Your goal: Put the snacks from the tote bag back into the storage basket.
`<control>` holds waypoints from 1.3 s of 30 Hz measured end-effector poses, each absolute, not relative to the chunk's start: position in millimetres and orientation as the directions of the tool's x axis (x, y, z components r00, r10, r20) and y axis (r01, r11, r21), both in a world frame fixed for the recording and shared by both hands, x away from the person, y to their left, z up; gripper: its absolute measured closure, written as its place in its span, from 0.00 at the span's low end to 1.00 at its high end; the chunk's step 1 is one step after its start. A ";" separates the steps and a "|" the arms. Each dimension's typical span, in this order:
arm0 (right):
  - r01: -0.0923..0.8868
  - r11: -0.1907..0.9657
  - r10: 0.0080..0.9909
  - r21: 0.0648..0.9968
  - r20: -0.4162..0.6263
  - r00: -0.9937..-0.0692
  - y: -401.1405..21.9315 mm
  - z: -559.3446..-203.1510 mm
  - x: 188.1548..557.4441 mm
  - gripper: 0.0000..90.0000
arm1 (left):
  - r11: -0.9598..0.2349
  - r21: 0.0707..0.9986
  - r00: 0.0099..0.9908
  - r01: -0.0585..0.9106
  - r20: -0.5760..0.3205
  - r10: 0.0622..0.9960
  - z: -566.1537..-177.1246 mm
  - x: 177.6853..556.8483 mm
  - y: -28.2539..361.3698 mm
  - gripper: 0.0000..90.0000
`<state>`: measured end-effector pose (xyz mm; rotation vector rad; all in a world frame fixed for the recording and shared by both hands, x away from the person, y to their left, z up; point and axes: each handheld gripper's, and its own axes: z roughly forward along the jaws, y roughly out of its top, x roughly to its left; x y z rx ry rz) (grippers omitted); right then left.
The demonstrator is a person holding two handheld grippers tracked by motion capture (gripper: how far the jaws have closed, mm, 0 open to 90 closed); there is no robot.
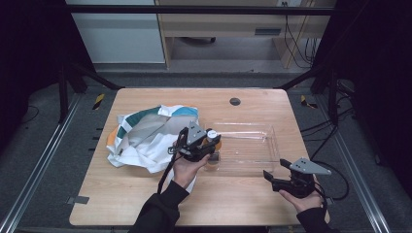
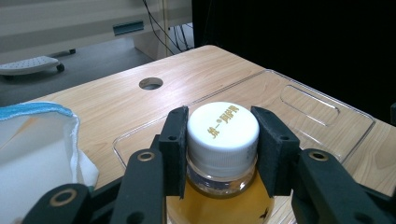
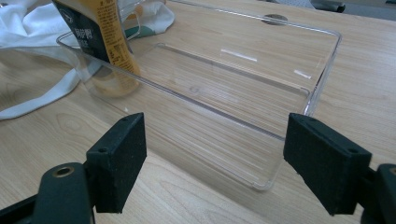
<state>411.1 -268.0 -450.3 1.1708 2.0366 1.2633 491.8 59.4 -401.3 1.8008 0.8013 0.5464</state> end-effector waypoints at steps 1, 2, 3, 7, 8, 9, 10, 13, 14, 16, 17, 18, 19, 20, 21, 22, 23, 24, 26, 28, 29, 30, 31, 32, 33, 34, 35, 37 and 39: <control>0.418 0.212 0.850 0.883 0.044 -0.525 -267.8 -450.3 411.1 0.24 | -0.233 0.937 0.675 0.259 -0.003 0.738 -402.2 490.4 58.8 0.65; 0.418 0.211 0.850 0.884 0.044 -0.525 -267.9 -450.3 411.1 0.24 | -0.234 0.938 0.675 0.256 0.000 0.738 -402.7 489.3 58.3 0.65; 0.417 0.211 0.850 0.884 0.045 -0.524 -268.0 -450.2 411.1 0.24 | -0.234 0.939 0.673 0.253 0.003 0.740 -403.1 488.2 57.8 0.65; 0.417 0.212 0.851 0.884 0.043 -0.524 -267.9 -450.3 411.1 0.24 | -0.233 0.941 0.671 0.243 0.010 0.741 -404.5 485.9 56.4 0.65; 0.416 0.212 0.850 0.884 0.043 -0.525 -267.8 -450.3 411.0 0.24 | -0.228 0.943 0.671 0.241 0.008 0.742 -405.1 485.8 56.8 0.65; 0.416 0.212 0.850 0.884 0.043 -0.525 -267.8 -450.3 410.9 0.24 | -0.224 0.945 0.672 0.237 0.006 0.740 -405.9 485.7 57.2 0.65; 0.417 0.212 0.850 0.884 0.043 -0.524 -267.8 -450.3 411.1 0.24 | -0.218 0.947 0.673 0.234 0.005 0.740 -406.8 485.5 57.3 0.65; 0.418 0.211 0.851 0.884 0.044 -0.523 -267.7 -450.6 411.3 0.24 | -0.211 0.950 0.673 0.228 0.003 0.740 -408.1 485.1 57.4 0.65; 0.418 0.211 0.851 0.884 0.044 -0.523 -267.7 -450.6 411.2 0.24 | -0.210 0.950 0.672 0.230 0.001 0.741 -408.1 485.2 57.4 0.65; 0.418 0.210 0.851 0.884 0.045 -0.523 -267.8 -450.5 411.2 0.23 | -0.208 0.949 0.670 0.237 -0.004 0.742 -407.7 485.6 57.6 0.65; 0.416 0.211 0.851 0.885 0.043 -0.523 -268.0 -450.5 411.3 0.23 | -0.208 0.948 0.669 0.241 -0.007 0.743 -407.4 485.7 57.7 0.64; 0.416 0.210 0.851 0.885 0.044 -0.523 -268.1 -450.5 411.3 0.23 | -0.210 0.947 0.668 0.244 -0.007 0.744 -407.2 486.1 57.8 0.64; 0.416 0.209 0.852 0.885 0.044 -0.522 -268.1 -450.5 411.2 0.23 | -0.213 0.945 0.667 0.249 -0.008 0.745 -407.1 486.4 57.8 0.63; 0.417 0.209 0.852 0.885 0.044 -0.522 -268.1 -450.6 411.3 0.23 | -0.215 0.943 0.669 0.253 -0.010 0.743 -407.0 486.6 58.0 0.61; 0.416 0.210 0.852 0.885 0.043 -0.522 -268.2 -450.6 411.4 0.23 | -0.215 0.943 0.669 0.253 -0.010 0.743 -407.0 486.6 58.0 0.59; 0.417 0.209 0.852 0.885 0.045 -0.521 -268.1 -450.6 411.3 0.23 | -0.225 0.940 0.672 0.257 -0.007 0.741 -406.4 486.4 58.9 0.57; 0.417 0.209 0.852 0.885 0.044 -0.521 -268.3 -450.6 411.4 0.23 | -0.231 0.938 0.675 0.259 -0.004 0.738 -405.9 486.3 59.7 0.56; 0.416 0.209 0.853 0.885 0.044 -0.521 -268.3 -450.7 411.5 0.23 | -0.234 0.936 0.679 0.261 -0.006 0.734 -405.1 486.0 60.6 0.54; 0.417 0.208 0.853 0.885 0.044 -0.520 -268.4 -450.7 411.6 0.23 | -0.244 0.935 0.683 0.258 0.002 0.731 -402.8 484.5 63.5 0.51; 0.417 0.207 0.854 0.885 0.044 -0.519 -268.6 -450.8 411.7 0.22 | -0.257 0.932 0.688 0.255 0.012 0.725 -399.2 482.2 67.6 0.48; 0.418 0.205 0.854 0.885 0.047 -0.517 -268.6 -450.8 411.7 0.22 | -0.257 0.932 0.688 0.255 0.012 0.725 -399.2 482.2 67.6 0.46; 0.421 0.202 0.855 0.884 0.050 -0.516 -268.7 -450.8 411.7 0.22 | -0.263 0.931 0.693 0.253 0.016 0.721 -397.2 481.1 69.9 0.45; 0.423 0.200 0.856 0.884 0.052 -0.514 -268.8 -450.9 411.7 0.22 | -0.264 0.930 0.697 0.254 0.013 0.717 -395.4 479.9 72.6 0.42; 0.423 0.200 0.857 0.884 0.052 -0.513 -268.9 -450.9 411.7 0.21 | -0.264 0.928 0.711 0.264 -0.002 0.703 -392.0 477.6 78.6 0.40; 0.423 0.200 0.857 0.884 0.052 -0.513 -269.0 -451.0 411.7 0.21 | -0.264 0.928 0.712 0.262 -0.001 0.702 -390.5 476.3 81.4 0.39; 0.423 0.199 0.857 0.884 0.052 -0.512 -269.0 -451.0 411.6 0.21 | -0.264 0.929 0.708 0.261 0.002 0.707 -388.6 475.6 83.7 0.39; 0.423 0.199 0.858 0.884 0.052 -0.511 -268.9 -451.0 411.7 0.21 | -0.256 0.929 0.703 0.265 -0.004 0.711 -386.8 475.4 85.1 0.38; 0.422 0.199 0.858 0.884 0.051 -0.511 -269.0 -451.1 411.7 0.20 | -0.265 0.928 0.708 0.262 0.002 0.706 -383.9 474.4 86.5 0.36; 0.425 0.195 0.860 0.884 0.054 -0.508 -269.8 -451.2 411.5 0.20 | -0.281 0.926 0.710 0.254 0.019 0.704 -383.3 473.1 86.9 0.35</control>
